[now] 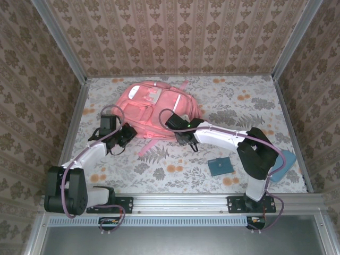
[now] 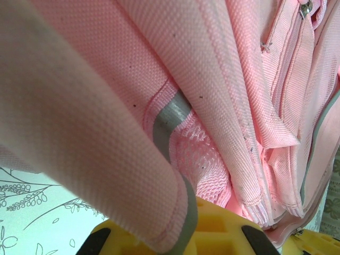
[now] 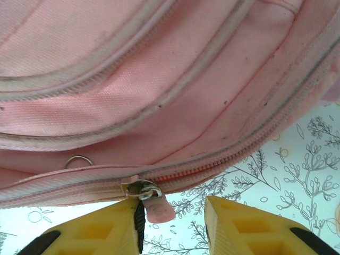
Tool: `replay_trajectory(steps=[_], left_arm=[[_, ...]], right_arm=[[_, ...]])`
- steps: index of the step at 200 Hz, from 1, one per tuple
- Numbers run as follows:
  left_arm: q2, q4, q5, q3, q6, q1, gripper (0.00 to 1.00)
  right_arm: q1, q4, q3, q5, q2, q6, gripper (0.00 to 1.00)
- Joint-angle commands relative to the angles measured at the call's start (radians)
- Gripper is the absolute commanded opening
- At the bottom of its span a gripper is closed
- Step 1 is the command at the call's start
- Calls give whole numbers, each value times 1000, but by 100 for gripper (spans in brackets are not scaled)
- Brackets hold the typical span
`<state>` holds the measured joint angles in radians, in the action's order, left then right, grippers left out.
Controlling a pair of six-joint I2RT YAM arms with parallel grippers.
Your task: Pack books, pencil case, and school supplies into a backpack
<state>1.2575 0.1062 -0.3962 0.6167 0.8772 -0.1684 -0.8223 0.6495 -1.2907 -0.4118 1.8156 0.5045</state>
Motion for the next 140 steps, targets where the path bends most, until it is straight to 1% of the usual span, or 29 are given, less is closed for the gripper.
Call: replay_trajectory(steps=[1,20,50,81,103,140], left_arm=[[-6,-8,11,18,-24,12,0],[-6,-7,11,19,-26,15,0],[-7,-4,8,18,-26,14,0],[-6,-3,10,18,-27,14,0],[-6,-3,8,18,-26,16,0],[-4,-2,10,18,-29,18,0]], right_arm=[[-20,58,-23,-33,30,33,37],[-24,41,-24,-3,42,26,38],[-24,40,-43,-15,74,20,39],[-26,50,-74,-77,103,2,37],[-25,47,-89,-107,122,-23,33],[-29,65,-99,-122,123,-41,20]])
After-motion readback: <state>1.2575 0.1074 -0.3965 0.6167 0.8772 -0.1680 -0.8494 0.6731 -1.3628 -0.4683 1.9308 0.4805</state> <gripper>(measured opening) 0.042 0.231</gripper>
